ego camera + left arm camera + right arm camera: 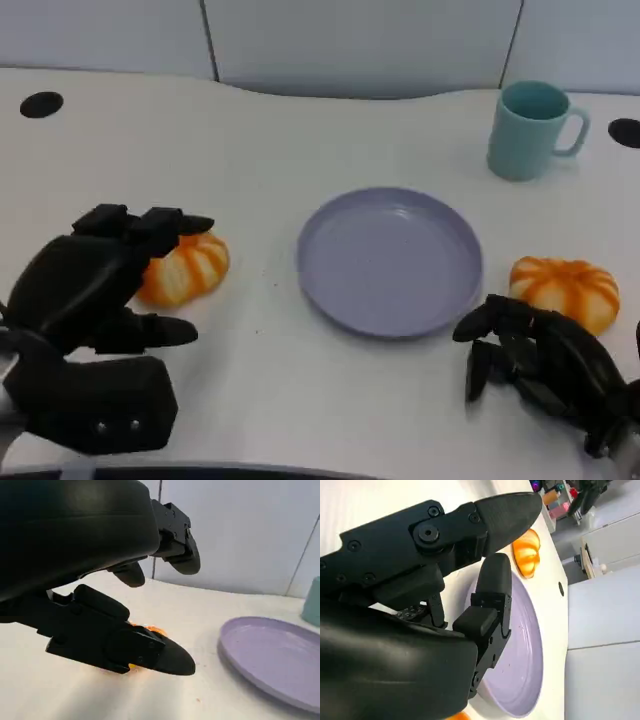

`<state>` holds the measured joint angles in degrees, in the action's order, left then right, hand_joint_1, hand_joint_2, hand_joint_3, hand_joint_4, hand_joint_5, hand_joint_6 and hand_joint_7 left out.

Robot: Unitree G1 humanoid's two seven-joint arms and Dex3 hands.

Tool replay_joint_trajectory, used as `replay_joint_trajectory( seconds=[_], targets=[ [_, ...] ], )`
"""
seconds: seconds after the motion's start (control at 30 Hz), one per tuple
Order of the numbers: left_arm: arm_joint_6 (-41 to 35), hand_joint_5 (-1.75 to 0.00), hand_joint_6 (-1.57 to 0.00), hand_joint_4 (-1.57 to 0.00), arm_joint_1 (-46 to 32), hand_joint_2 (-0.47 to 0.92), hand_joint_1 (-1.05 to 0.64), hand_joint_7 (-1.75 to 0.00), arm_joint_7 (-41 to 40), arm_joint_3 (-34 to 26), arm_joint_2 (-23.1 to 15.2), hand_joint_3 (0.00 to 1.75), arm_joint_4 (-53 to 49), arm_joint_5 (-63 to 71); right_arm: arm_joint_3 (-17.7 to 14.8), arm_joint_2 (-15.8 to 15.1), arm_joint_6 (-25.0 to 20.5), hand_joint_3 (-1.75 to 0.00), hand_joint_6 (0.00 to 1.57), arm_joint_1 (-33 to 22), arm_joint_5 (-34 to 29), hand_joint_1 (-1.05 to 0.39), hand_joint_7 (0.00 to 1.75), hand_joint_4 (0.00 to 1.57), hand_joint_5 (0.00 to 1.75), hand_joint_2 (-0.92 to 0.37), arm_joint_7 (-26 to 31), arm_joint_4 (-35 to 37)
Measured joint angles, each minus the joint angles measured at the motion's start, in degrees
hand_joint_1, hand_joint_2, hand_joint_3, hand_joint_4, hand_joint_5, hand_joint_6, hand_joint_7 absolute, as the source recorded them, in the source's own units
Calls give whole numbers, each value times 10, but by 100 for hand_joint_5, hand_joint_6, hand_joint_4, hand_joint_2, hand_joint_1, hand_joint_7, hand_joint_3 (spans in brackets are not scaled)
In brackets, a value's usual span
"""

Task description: Grasp the bread from the table and place it into the plate.

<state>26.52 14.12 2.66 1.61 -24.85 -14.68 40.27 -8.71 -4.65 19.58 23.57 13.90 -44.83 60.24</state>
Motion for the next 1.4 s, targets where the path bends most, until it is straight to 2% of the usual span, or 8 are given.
replay_joint_trajectory(
  seconds=[0.23,0.53,0.67,0.83,1.07,1.27,1.4],
  targets=[
    [-76,-43,-19,-5,45,91,-80,-11,-1,55,-27,0,2,66,-1,1,-2,-8,75,1,1,-50,103,63,167,-92,-2,1],
    [-108,-34,-23,-4,128,87,-74,-7,-16,142,-34,0,-115,110,-1,1,-10,-9,75,1,1,-48,103,61,169,-92,0,-4],
    [-120,-32,-23,-5,174,88,-76,-6,-17,171,-32,1,-179,110,0,1,-9,-8,74,0,1,-49,103,61,170,-92,1,-6],
    [-129,-31,-23,-7,232,88,-79,-5,-22,205,-20,0,-266,109,2,2,-14,-9,72,-3,1,-50,108,59,172,-92,4,-14],
    [-145,-30,-25,-7,304,86,-79,-4,-33,244,19,0,-404,107,2,2,-2,-10,72,-5,1,-49,108,58,171,-92,1,-11],
    [-158,-30,-28,-12,345,85,-79,-4,-47,277,52,0,-495,108,1,3,-5,-10,72,-4,2,-53,110,58,168,-92,2,-10],
    [-162,-28,-29,-16,358,84,-73,-3,-58,287,68,0,-541,100,2,4,-11,-10,72,-5,1,-54,111,60,168,-92,6,-17]
  ],
)
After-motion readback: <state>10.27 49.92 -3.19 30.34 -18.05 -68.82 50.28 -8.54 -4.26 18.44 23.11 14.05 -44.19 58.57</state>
